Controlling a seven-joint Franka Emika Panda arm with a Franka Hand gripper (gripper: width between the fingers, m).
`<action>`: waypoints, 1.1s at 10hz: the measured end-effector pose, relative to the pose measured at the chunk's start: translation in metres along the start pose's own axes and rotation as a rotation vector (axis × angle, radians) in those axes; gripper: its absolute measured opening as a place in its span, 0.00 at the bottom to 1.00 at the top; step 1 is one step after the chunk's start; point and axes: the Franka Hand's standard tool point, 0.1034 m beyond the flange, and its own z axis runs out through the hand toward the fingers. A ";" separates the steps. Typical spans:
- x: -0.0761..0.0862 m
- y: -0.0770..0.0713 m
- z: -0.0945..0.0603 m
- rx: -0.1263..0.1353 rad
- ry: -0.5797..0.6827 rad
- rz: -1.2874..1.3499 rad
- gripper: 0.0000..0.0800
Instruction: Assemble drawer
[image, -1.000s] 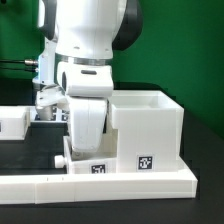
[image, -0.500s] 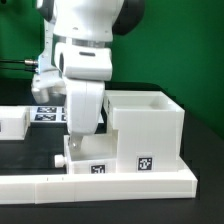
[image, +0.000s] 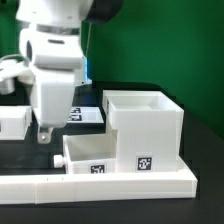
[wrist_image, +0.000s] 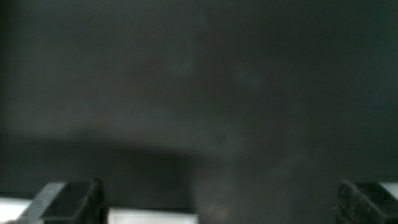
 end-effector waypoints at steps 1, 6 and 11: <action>-0.002 -0.001 0.000 0.005 0.002 0.010 0.81; -0.016 0.001 0.014 0.062 0.158 -0.007 0.81; -0.002 0.009 0.024 0.118 0.265 0.080 0.81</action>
Offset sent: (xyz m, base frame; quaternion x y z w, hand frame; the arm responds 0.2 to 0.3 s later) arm 0.0045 0.0113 -0.0346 0.0012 0.2277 -0.0250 0.9734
